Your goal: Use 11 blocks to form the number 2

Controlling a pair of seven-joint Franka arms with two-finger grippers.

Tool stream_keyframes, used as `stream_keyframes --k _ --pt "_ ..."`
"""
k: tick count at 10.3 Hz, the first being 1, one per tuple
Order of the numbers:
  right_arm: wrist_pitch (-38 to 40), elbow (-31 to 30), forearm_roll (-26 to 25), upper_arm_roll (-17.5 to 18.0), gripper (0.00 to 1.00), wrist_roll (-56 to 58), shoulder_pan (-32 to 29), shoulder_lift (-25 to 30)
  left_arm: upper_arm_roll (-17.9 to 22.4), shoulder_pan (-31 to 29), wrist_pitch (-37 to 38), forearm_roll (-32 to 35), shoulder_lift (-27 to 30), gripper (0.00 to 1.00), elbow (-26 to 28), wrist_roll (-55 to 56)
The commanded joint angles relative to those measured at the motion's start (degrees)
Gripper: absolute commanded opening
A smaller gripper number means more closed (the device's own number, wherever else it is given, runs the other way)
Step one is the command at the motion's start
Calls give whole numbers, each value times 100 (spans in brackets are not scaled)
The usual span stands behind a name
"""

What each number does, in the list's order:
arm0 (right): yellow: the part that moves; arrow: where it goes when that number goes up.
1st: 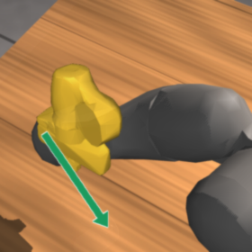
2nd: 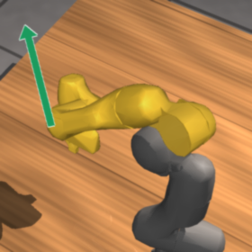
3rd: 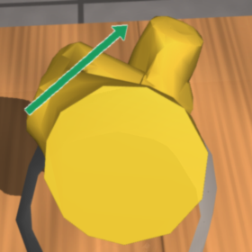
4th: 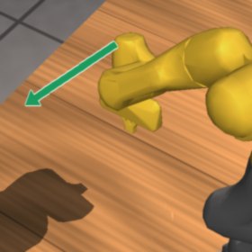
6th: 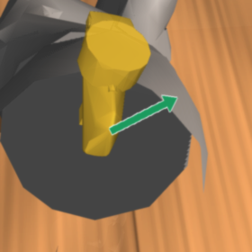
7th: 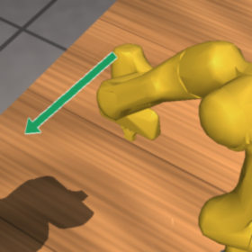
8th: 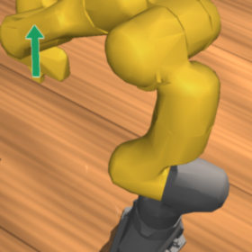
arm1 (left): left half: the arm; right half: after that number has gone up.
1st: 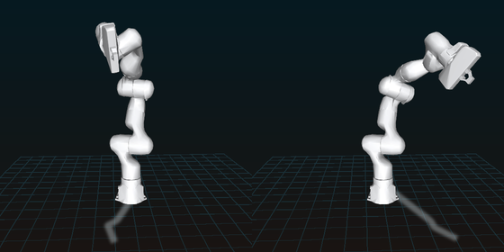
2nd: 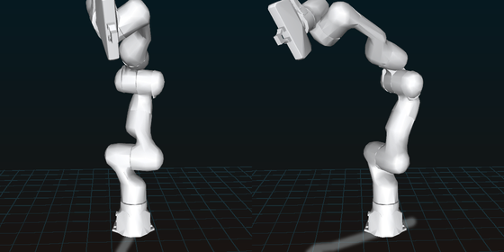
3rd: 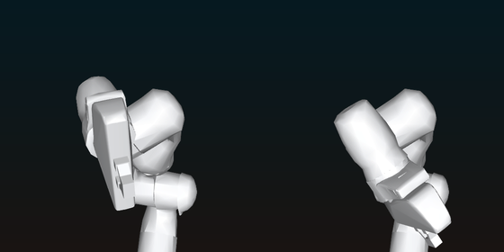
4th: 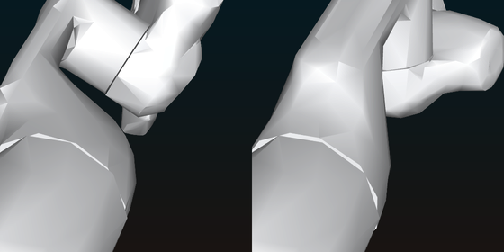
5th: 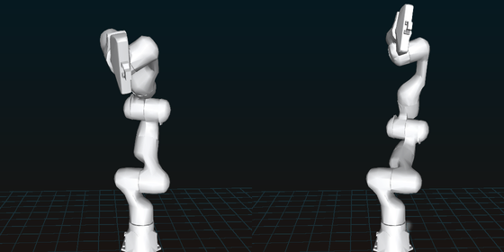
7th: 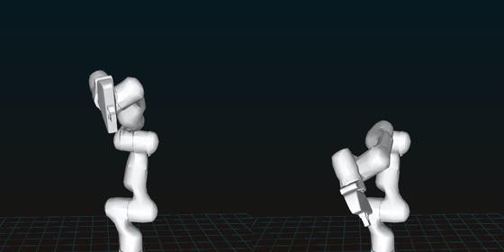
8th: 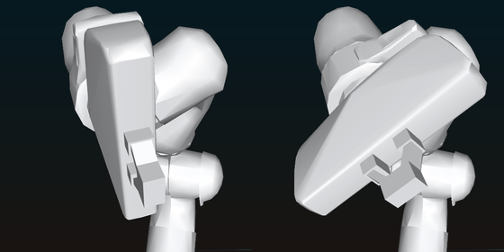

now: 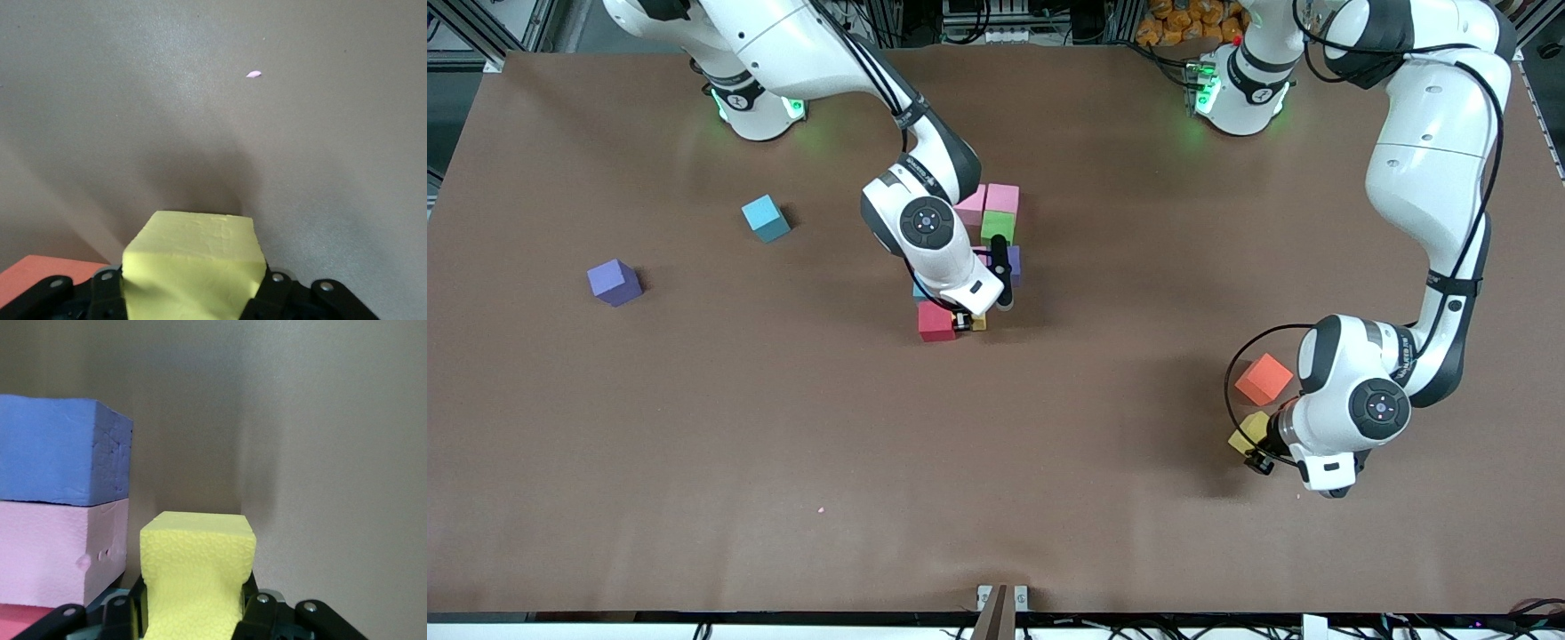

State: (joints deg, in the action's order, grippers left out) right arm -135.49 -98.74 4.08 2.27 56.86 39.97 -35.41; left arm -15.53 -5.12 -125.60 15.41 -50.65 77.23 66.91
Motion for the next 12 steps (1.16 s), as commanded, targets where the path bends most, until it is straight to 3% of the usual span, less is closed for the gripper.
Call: stream_keyframes --k 1,12 --pt "-144 -233 -30 46 50 115 -59 175 -3 20 44 24 126 14 91 94" --pt "-373 -251 -56 28 53 124 -138 87 -3 29 44 32 126 14 99 164"
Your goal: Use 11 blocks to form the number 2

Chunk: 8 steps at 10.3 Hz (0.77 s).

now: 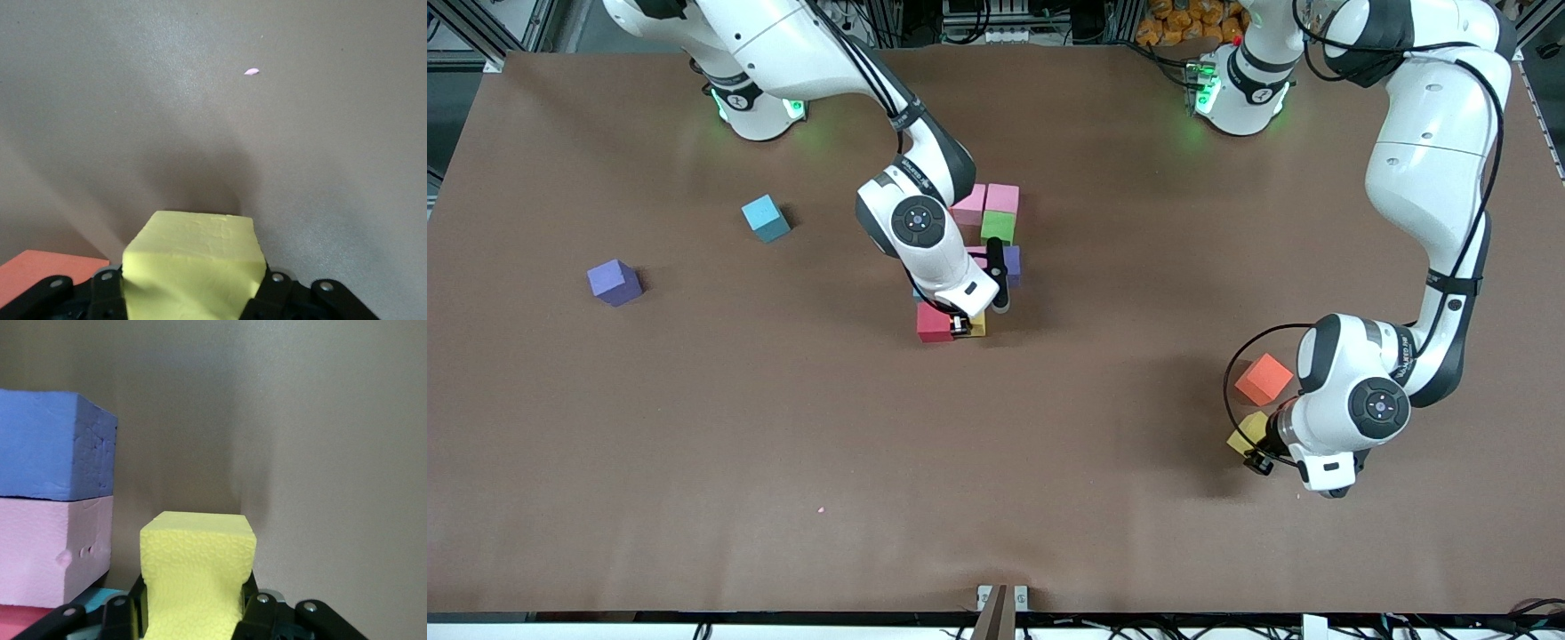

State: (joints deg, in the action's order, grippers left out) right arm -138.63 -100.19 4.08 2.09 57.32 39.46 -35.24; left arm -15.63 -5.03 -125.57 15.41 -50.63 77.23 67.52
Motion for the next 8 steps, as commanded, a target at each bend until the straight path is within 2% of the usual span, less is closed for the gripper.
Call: stream_keyframes --k 1,3,5,6,8 --pt "-67 -141 -65 46 53 78 -88 70 7 37 42 32 124 14 99 103" --pt "-137 -150 -65 46 55 78 -96 70 7 46 42 32 124 14 99 103" --pt "-400 -220 -65 46 69 78 -96 61 7 46 42 32 124 14 99 103" --pt "-428 -220 -56 46 80 78 -96 26 7 46 42 32 124 14 99 112" --pt "-437 -220 -65 46 82 78 -96 34 7 63 50 32 124 14 99 199"
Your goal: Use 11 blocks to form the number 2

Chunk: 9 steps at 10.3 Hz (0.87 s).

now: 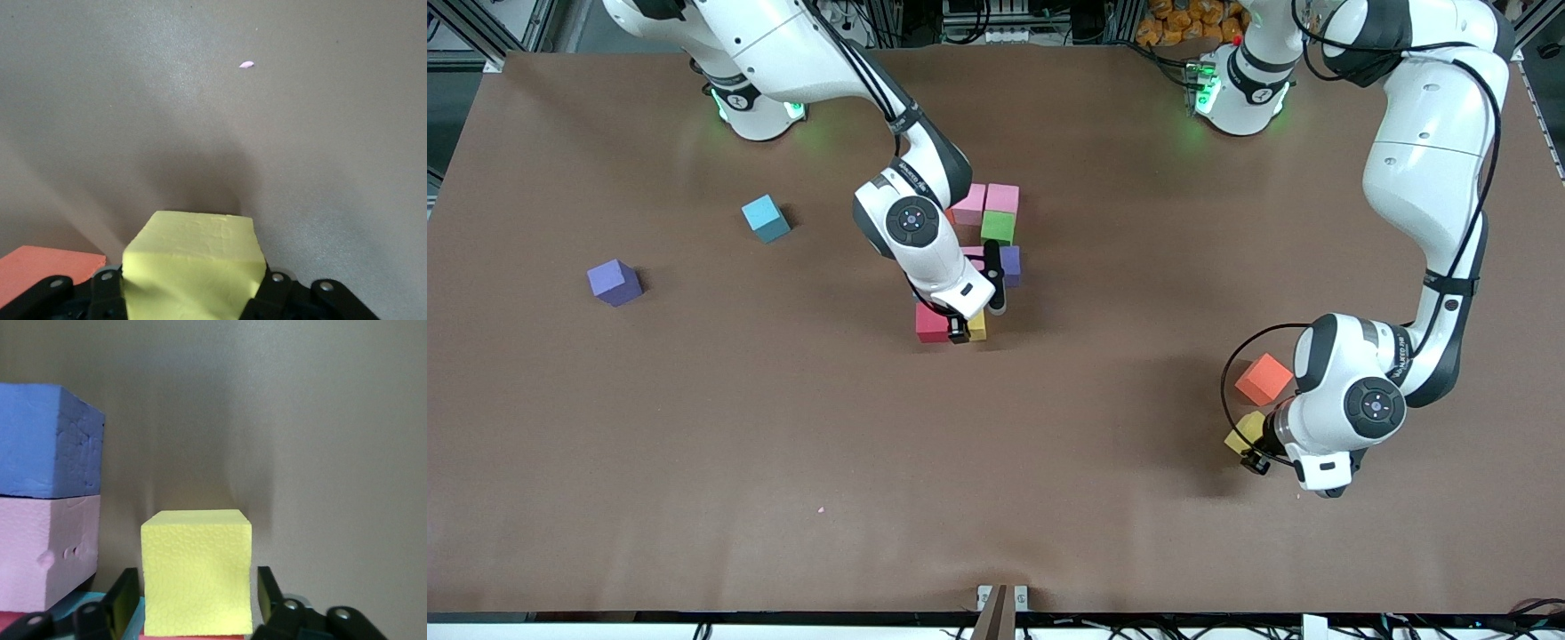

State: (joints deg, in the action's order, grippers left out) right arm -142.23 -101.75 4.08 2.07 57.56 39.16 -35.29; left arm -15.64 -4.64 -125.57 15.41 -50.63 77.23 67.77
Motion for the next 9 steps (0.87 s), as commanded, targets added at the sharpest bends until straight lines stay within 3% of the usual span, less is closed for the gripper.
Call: stream_keyframes --k 1,4,5,9 --pt "-68 -65 -65 47 82 54 -66 31 8 50 50 32 124 14 99 201" --pt "-33 -56 -56 47 88 45 -49 93 8 182 146 32 141 14 99 516" --pt "-7 -56 -56 47 99 36 -49 110 -1 287 251 32 202 14 116 787" --pt "503 -38 -4 56 100 10 -5 444 -105 700 402 68 448 14 431 2167"
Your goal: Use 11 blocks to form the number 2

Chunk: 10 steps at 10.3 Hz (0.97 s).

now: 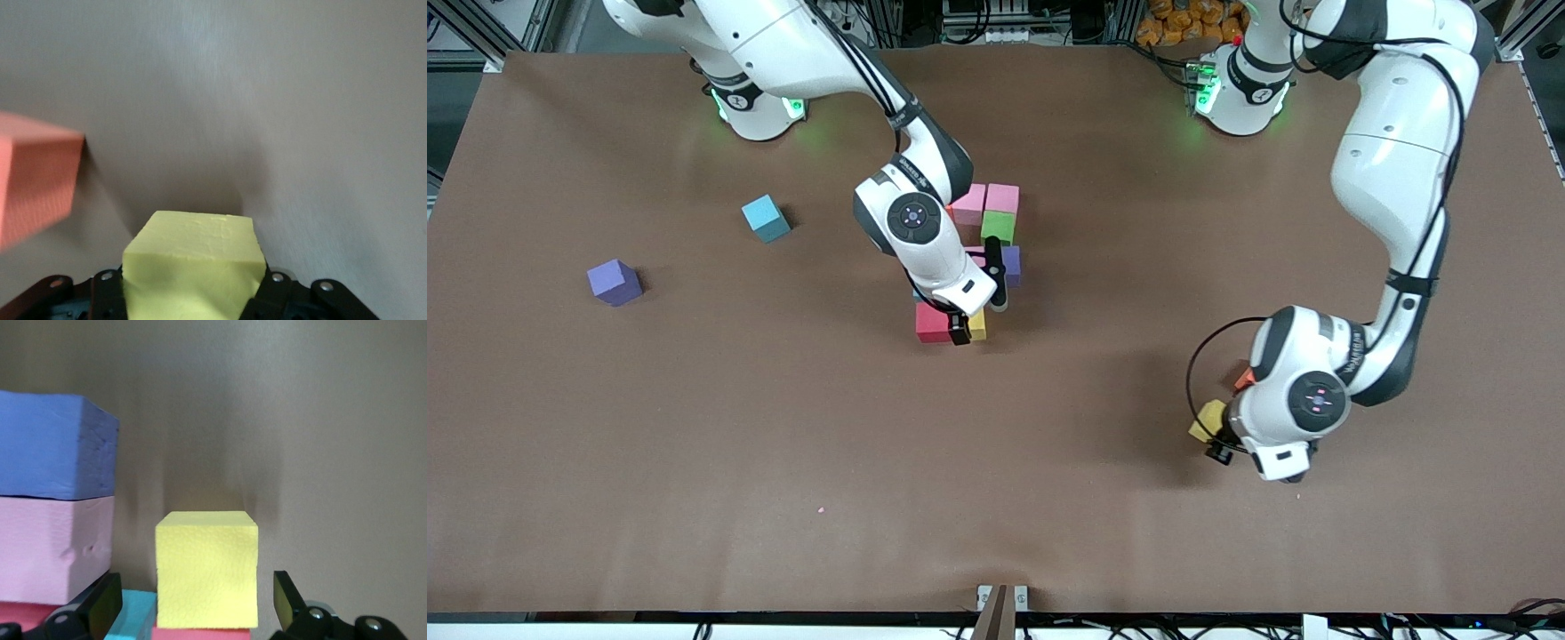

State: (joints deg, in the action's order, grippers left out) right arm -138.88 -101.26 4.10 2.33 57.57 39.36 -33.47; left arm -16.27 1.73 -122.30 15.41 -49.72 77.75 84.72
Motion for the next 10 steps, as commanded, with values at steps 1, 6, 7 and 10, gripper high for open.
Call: stream_keyframes --k 1,6,7,10 --pt "177 -96 -6 30 100 9 -33 297 -147 64 75 68 549 14 590 667" --pt "985 -105 -6 -555 100 43 -236 895 -641 439 -240 173 894 14 1268 2448" --pt "933 -105 -6 -698 100 44 -297 877 -641 642 -372 373 885 14 1338 3114" --pt "618 -114 3 -690 100 18 -1200 921 -641 1310 -584 674 841 14 1462 5032"
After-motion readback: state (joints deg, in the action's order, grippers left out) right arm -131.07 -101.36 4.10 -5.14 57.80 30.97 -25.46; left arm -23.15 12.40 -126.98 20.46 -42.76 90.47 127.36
